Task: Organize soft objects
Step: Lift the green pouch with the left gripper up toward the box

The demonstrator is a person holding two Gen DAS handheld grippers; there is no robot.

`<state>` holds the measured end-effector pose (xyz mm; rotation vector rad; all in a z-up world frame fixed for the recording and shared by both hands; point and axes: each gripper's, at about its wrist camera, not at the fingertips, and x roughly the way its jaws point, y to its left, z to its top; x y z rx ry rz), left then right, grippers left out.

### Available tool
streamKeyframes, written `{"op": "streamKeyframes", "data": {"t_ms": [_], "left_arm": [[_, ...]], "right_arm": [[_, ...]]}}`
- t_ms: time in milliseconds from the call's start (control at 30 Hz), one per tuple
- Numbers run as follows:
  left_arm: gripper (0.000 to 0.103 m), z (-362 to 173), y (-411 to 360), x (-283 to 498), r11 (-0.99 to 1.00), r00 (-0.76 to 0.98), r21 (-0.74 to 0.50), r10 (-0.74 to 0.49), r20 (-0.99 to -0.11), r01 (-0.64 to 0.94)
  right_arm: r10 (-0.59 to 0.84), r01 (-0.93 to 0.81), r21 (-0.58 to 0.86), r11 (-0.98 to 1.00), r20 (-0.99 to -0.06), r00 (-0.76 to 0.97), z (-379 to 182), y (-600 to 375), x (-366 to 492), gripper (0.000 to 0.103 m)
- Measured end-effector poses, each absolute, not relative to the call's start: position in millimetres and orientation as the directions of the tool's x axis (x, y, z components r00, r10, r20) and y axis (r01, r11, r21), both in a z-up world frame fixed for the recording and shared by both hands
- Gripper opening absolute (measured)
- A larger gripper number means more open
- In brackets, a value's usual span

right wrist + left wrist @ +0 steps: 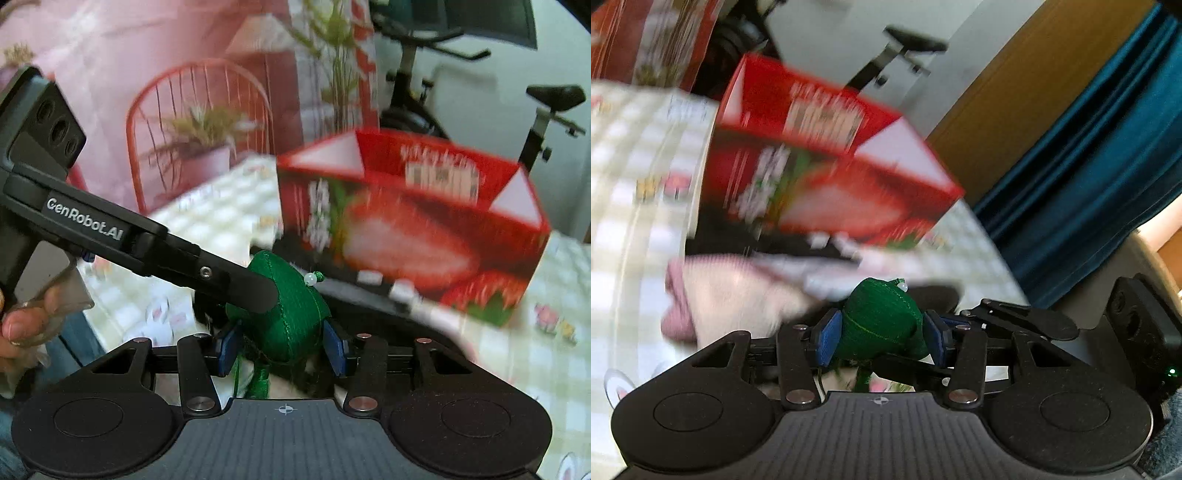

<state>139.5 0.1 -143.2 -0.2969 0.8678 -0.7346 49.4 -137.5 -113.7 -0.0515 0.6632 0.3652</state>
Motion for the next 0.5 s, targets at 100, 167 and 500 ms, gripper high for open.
{"op": "streamKeyframes", "data": {"t_ms": [100,167,500], "left_arm": [[0.050,-110,1,138,0.702,0.466,-0.516,-0.712,-0.526,0.490],[0.050,-88,1,138,0.696,0.496,-0.501,-0.718,-0.488,0.514],[0.050,-28,-5,164,0.687,0.569,-0.457,-0.726,-0.387,0.566]], "right_arm": [[0.323,-0.344,0.069,0.936,-0.554,0.767,-86,-141,52,0.044],[0.327,-0.352,0.051,0.935,-0.515,0.792,-68,-141,54,0.044],[0.318,-0.375,-0.068,0.924,-0.403,0.858,-3,-146,94,0.044]]}}
